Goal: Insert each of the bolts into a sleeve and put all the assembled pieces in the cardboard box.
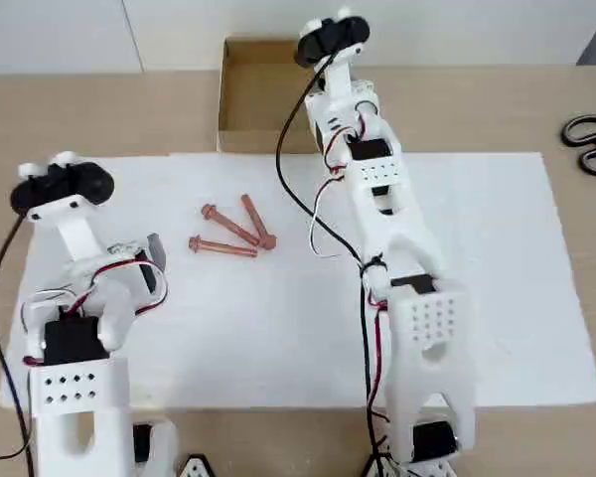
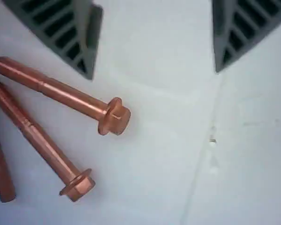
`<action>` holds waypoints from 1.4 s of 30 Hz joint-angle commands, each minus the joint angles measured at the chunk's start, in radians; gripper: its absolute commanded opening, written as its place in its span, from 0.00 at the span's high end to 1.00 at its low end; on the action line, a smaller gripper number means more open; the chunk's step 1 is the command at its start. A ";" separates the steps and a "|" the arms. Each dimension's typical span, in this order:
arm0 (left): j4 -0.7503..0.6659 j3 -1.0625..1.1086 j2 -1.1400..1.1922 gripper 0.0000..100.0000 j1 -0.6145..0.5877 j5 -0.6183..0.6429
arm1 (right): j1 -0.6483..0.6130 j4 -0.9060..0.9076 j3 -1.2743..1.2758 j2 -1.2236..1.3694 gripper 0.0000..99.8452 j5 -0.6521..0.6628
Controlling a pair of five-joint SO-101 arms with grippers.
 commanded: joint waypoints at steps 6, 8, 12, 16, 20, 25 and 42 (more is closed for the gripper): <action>0.003 -0.044 -0.009 0.84 -0.003 -0.006 | -0.008 -0.021 -0.198 0.091 1.00 0.006; 0.005 -0.042 -0.009 0.84 0.017 -0.006 | -0.008 -0.021 -0.198 0.101 1.00 0.008; 0.031 -0.044 -0.011 0.84 0.080 -0.008 | -0.008 -0.019 -0.198 0.102 1.00 0.008; 0.029 -0.044 -0.011 0.84 0.087 -0.008 | -0.008 -0.019 -0.196 0.104 0.99 0.008; 0.029 -0.044 -0.011 0.84 0.091 -0.008 | -0.007 -0.019 -0.195 0.104 0.99 0.008; 0.029 -0.044 -0.011 0.84 0.092 -0.008 | -0.008 -0.027 -0.196 0.136 0.98 0.009; 0.029 -0.042 -0.011 0.84 0.087 -0.008 | -0.002 0.008 -0.288 0.174 0.83 0.011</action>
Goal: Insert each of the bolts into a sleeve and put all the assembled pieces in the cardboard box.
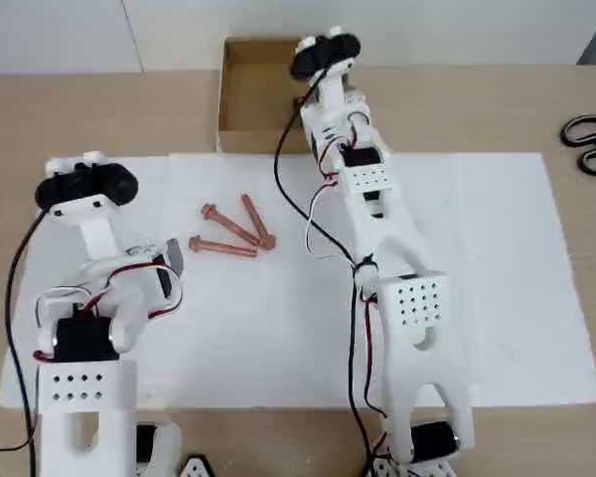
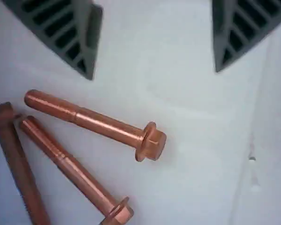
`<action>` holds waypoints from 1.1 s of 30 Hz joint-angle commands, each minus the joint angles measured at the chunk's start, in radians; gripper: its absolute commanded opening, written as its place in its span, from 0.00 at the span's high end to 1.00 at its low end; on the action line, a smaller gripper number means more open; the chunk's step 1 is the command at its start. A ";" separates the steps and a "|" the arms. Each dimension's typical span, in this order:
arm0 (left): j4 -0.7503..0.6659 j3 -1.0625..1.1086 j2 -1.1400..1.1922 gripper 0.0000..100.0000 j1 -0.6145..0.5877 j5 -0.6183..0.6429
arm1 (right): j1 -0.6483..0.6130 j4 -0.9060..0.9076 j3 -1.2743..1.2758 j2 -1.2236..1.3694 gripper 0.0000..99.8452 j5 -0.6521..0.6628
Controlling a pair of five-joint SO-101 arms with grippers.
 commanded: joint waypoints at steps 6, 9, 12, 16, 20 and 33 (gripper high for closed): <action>0.002 -0.042 -0.011 0.84 0.005 -0.008 | 0.002 0.234 -0.325 -0.027 0.83 0.009; 0.002 -0.042 -0.011 0.84 0.005 -0.008 | 0.005 0.378 -0.456 -0.027 0.83 0.008; 0.002 -0.042 -0.011 0.84 0.005 -0.008 | 0.021 0.536 -0.603 -0.027 0.83 0.008; 0.002 -0.042 -0.011 0.84 0.005 -0.008 | 0.053 0.779 -0.793 -0.027 0.83 0.006; 0.002 -0.042 -0.011 0.84 0.003 -0.008 | 0.097 0.977 -0.873 -0.030 0.83 0.006; 0.003 -0.042 -0.011 0.84 0.003 -0.008 | 0.222 1.377 -0.873 -0.371 0.83 0.006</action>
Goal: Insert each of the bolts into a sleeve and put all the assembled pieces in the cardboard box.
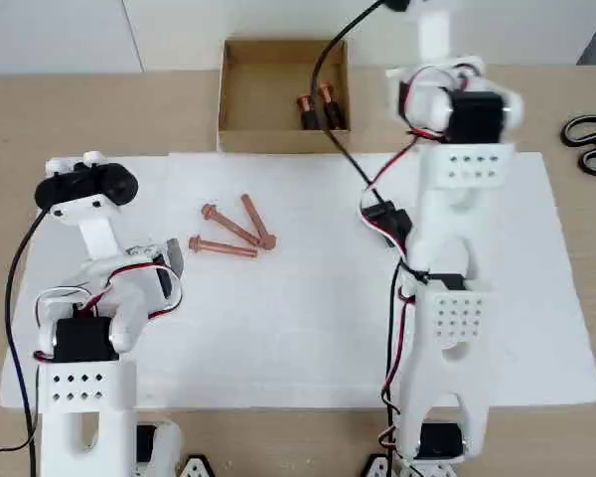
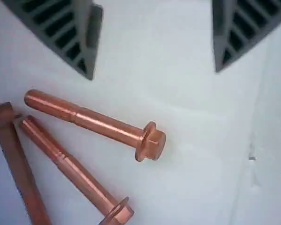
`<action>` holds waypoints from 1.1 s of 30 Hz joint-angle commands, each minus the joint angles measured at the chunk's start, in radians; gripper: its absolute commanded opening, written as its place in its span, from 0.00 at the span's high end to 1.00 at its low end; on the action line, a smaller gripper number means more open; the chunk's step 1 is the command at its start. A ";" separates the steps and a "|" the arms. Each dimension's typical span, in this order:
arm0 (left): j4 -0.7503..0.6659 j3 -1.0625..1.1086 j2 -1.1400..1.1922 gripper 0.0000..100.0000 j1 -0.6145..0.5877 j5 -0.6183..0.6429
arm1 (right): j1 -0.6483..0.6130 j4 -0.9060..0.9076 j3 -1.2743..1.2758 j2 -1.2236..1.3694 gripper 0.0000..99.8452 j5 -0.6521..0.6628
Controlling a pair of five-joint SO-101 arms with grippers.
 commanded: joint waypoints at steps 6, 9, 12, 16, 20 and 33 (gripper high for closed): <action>0.003 -0.042 -0.011 0.84 0.003 -0.008 | 0.050 0.016 -0.041 -0.229 0.83 0.011; 0.003 -0.042 -0.011 0.84 0.003 -0.008 | 0.048 0.016 -0.041 -0.278 0.83 0.011; 0.003 -0.042 -0.011 0.84 0.003 -0.008 | 0.045 0.019 -0.041 -0.323 0.83 0.011; 0.003 -0.042 -0.011 0.84 0.003 -0.008 | 0.044 0.024 -0.025 -0.357 0.83 0.012; 0.003 -0.042 -0.011 0.84 0.003 -0.008 | 0.047 0.025 0.146 -0.403 0.83 0.012; 0.003 -0.042 -0.011 0.84 0.003 -0.008 | 0.038 0.008 1.157 -0.901 0.83 0.012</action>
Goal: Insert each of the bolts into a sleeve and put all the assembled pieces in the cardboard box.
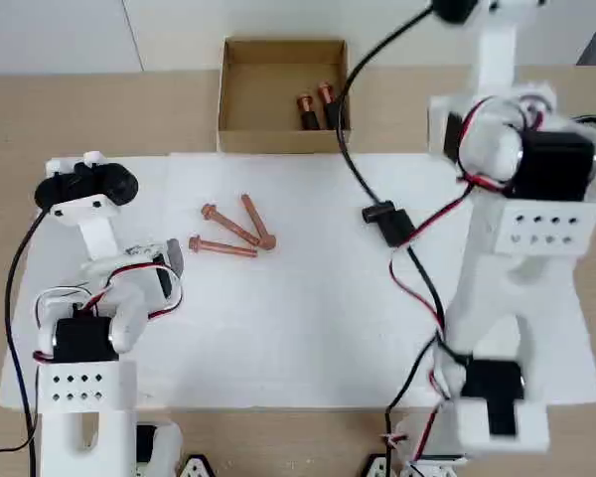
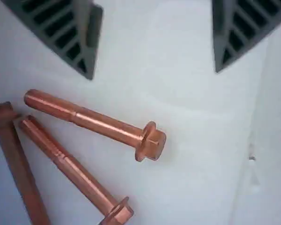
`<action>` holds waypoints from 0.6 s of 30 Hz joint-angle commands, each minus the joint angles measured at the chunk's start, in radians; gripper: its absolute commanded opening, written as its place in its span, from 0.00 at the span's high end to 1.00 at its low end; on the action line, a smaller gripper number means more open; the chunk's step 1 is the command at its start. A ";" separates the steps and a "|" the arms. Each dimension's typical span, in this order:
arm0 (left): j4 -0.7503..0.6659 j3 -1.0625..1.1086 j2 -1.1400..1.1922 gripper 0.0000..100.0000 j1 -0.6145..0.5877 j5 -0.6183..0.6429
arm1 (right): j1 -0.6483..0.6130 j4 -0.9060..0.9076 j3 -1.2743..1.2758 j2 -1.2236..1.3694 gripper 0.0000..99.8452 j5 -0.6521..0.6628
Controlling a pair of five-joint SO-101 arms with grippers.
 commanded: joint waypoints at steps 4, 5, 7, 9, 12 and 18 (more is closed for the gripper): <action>0.003 -0.042 -0.011 0.84 0.003 -0.008 | -0.001 -0.047 0.428 -0.084 0.83 0.009; 0.003 -0.042 -0.011 0.84 0.003 -0.008 | -0.002 -0.068 0.470 -0.074 0.83 0.009; 0.003 -0.039 -0.011 0.84 0.003 -0.008 | -0.001 -0.082 0.508 -0.053 0.82 0.009; 0.002 -0.028 -0.011 0.84 0.003 -0.008 | -0.004 -0.084 0.512 -0.013 0.82 0.011; 0.002 -0.013 -0.011 0.84 0.003 -0.008 | -0.013 -0.096 0.512 0.064 0.82 0.061; 0.002 -0.013 -0.011 0.84 0.003 -0.008 | -0.005 -0.120 0.512 0.194 0.82 0.137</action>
